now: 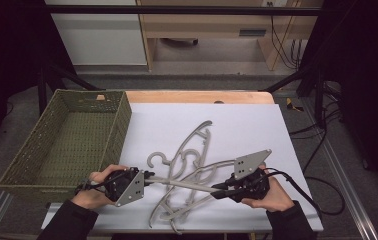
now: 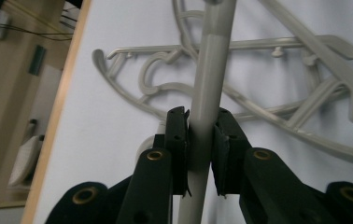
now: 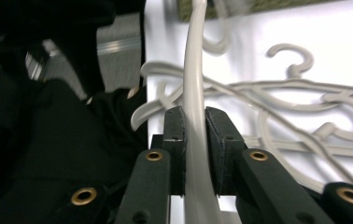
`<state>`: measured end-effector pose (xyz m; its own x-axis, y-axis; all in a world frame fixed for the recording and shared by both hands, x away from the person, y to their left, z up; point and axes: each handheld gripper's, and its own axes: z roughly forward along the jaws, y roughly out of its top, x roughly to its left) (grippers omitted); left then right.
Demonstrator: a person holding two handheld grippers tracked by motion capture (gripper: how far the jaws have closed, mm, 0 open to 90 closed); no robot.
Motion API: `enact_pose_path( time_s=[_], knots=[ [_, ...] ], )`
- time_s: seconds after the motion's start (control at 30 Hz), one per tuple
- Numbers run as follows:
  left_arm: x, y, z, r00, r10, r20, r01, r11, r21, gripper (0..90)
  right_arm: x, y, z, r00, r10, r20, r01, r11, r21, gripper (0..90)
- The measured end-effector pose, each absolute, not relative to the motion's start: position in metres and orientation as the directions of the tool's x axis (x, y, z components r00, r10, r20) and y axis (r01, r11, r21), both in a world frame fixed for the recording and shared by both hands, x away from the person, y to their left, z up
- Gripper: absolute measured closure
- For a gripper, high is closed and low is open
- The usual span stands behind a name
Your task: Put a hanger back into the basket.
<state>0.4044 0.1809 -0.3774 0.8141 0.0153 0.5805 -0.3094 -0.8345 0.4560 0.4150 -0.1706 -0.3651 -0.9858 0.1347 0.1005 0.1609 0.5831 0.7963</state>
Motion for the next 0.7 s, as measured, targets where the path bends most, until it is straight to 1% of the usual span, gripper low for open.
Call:
enact_pose_path(
  time_s=[0.03,0.07,0.23,0.27,0.33,0.37,0.4,0.5,0.53,0.57,0.63,0.7],
  knots=[
    [0.404,0.180,-0.377,0.809,-0.003,0.588,-0.318,-0.843,0.433,78.8,0.416,-0.172,-0.365,-0.986,0.141,0.090,0.156,0.581,0.799,77.2],
    [0.403,0.179,-0.378,0.815,-0.004,0.580,-0.312,-0.846,0.433,79.2,0.416,-0.173,-0.365,-0.985,0.149,0.090,0.160,0.578,0.800,76.7],
    [0.399,0.177,-0.376,0.822,0.035,0.569,-0.278,-0.847,0.453,79.7,0.417,-0.175,-0.366,-0.978,0.198,0.069,0.173,0.572,0.802,72.4],
    [0.399,0.178,-0.375,0.824,0.045,0.565,-0.270,-0.846,0.460,79.7,0.418,-0.177,-0.366,-0.973,0.227,0.048,0.170,0.557,0.813,69.2],
    [0.397,0.178,-0.374,0.830,0.068,0.554,-0.246,-0.847,0.472,79.8,0.419,-0.179,-0.366,-0.963,0.268,0.040,0.183,0.535,0.825,65.4],
    [0.395,0.176,-0.378,0.847,0.130,0.516,-0.209,-0.811,0.546,79.8,0.420,-0.179,-0.365,-0.958,0.285,0.039,0.189,0.523,0.831,64.3],
    [0.394,0.175,-0.378,0.853,0.159,0.498,-0.182,-0.803,0.567,79.8,0.420,-0.180,-0.365,-0.954,0.298,0.033,0.190,0.517,0.835,62.3],
    [0.393,0.176,-0.373,0.854,0.193,0.483,-0.143,-0.805,0.575,79.9,0.421,-0.180,-0.364,-0.931,0.365,-0.013,0.178,0.484,0.857,54.6],
    [0.393,0.177,-0.372,0.854,0.202,0.479,-0.131,-0.808,0.574,79.8,0.421,-0.181,-0.363,-0.916,0.400,-0.030,0.175,0.467,0.867,51.8],
    [0.393,0.178,-0.370,0.849,0.197,0.490,-0.130,-0.821,0.556,79.8,0.421,-0.182,-0.362,-0.907,0.420,-0.042,0.172,0.458,0.872,49.5],
    [0.393,0.176,-0.371,0.857,0.248,0.452,-0.086,-0.796,0.600,79.9,0.421,-0.185,-0.360,-0.881,0.468,-0.065,0.164,0.432,0.887,43.2],
    [0.394,0.177,-0.369,0.850,0.265,0.456,-0.056,-0.814,0.578,79.9,0.421,-0.189,-0.359,-0.864,0.500,-0.063,0.165,0.398,0.902,39.3]
  ],
)
